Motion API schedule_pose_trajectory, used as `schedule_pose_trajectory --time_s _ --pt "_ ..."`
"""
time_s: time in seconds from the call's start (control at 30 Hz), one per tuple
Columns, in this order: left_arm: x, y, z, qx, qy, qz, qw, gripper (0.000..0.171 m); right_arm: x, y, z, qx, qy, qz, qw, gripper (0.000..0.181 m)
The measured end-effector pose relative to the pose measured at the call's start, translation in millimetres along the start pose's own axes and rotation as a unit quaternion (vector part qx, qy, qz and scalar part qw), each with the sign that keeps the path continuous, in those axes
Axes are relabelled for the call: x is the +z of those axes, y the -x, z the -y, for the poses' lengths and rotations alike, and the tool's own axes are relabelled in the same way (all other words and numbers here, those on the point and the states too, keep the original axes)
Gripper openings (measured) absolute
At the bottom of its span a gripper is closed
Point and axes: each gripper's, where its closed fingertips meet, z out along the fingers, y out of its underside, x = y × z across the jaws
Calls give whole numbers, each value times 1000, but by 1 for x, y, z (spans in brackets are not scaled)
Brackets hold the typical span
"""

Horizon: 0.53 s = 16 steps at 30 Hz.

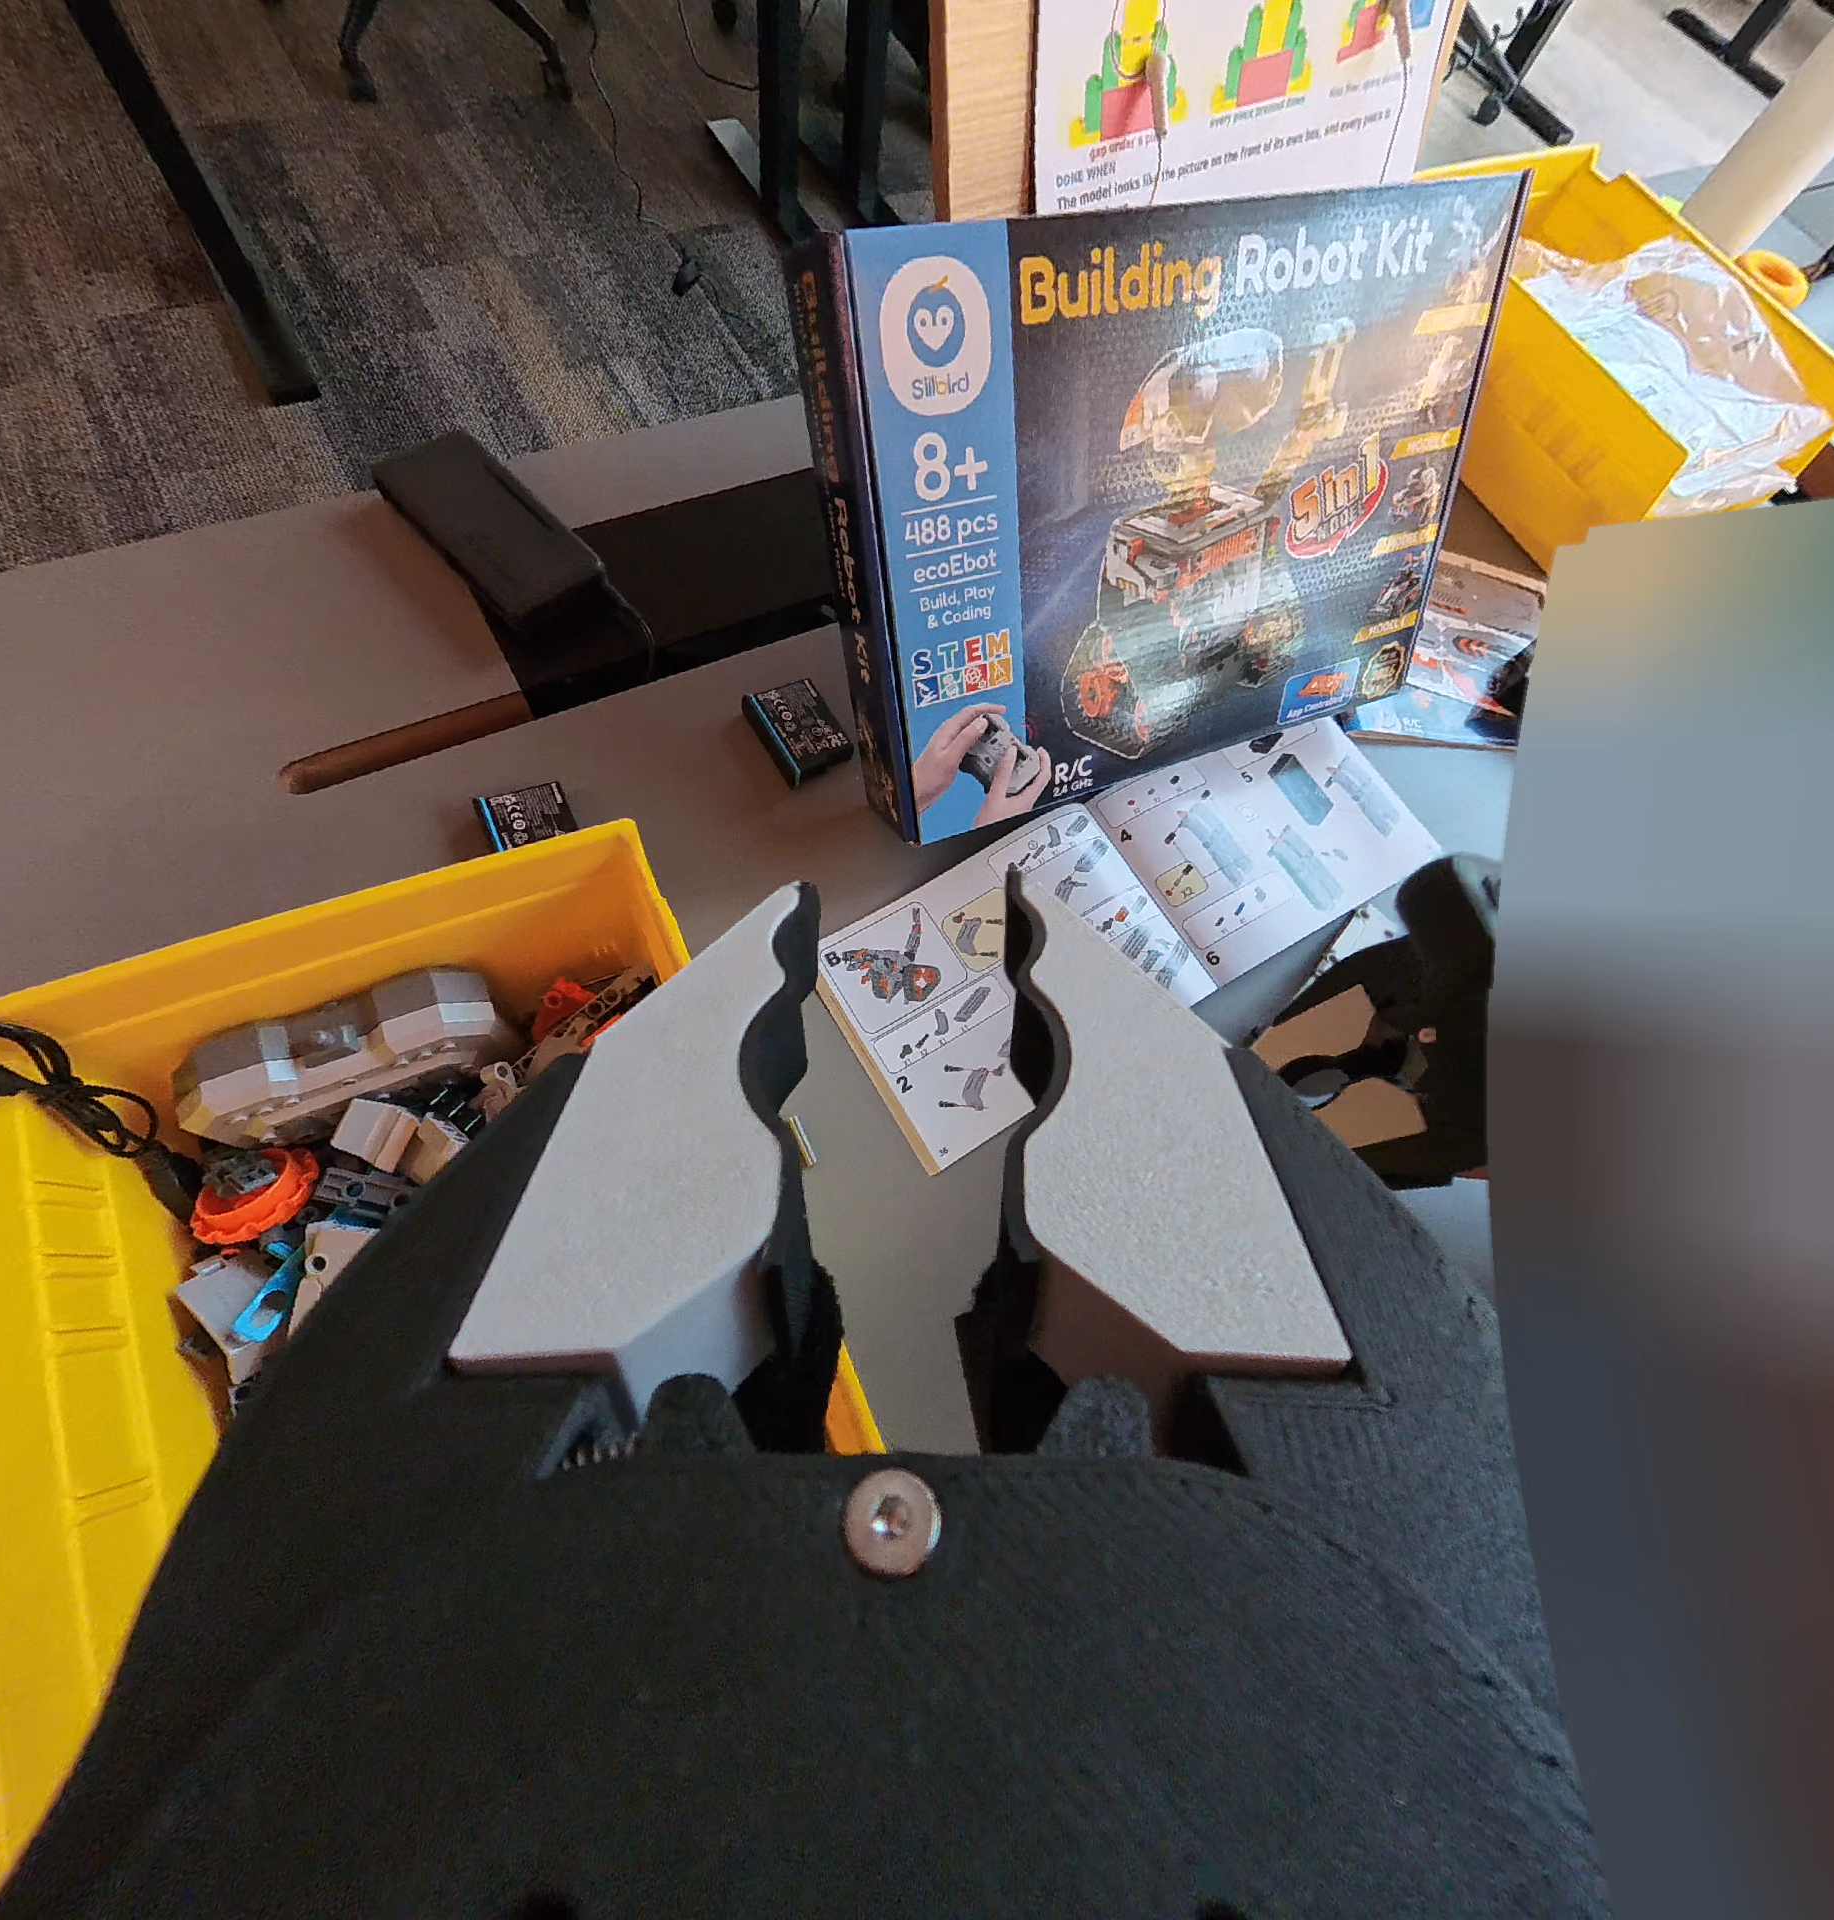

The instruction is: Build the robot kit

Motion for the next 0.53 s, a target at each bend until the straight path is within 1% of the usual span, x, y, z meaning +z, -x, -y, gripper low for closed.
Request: schedule_pose_trajectory --time_s 0.07,0.1,0.17,0.27,0.37,0.47,0.53 --pt "-1 1 1 -5 -4 -1 1000 37 -14 11 11 51 -47 73 995 3" --pt "-1 1 2 -8 -7 -2 1000 40 -25 14 17 86 -74 112 987 3" --pt "-2 -1 6 -13 -17 -11 1000 42 -48 7 24 151 -118 164 968 3" --pt "0 -8 11 -17 -30 -28 999 45 -75 -12 21 207 -155 195 946 3" --pt "3 -16 13 -12 -29 -40 999 47 -96 -27 17 248 -191 229 922 3" --pt "7 -25 14 -1 -27 -54 998 48 -112 -33 18 270 -224 268 897 3" --pt "9 -29 13 5 -23 -55 998 47 -117 -33 20 281 -237 297 881 3"
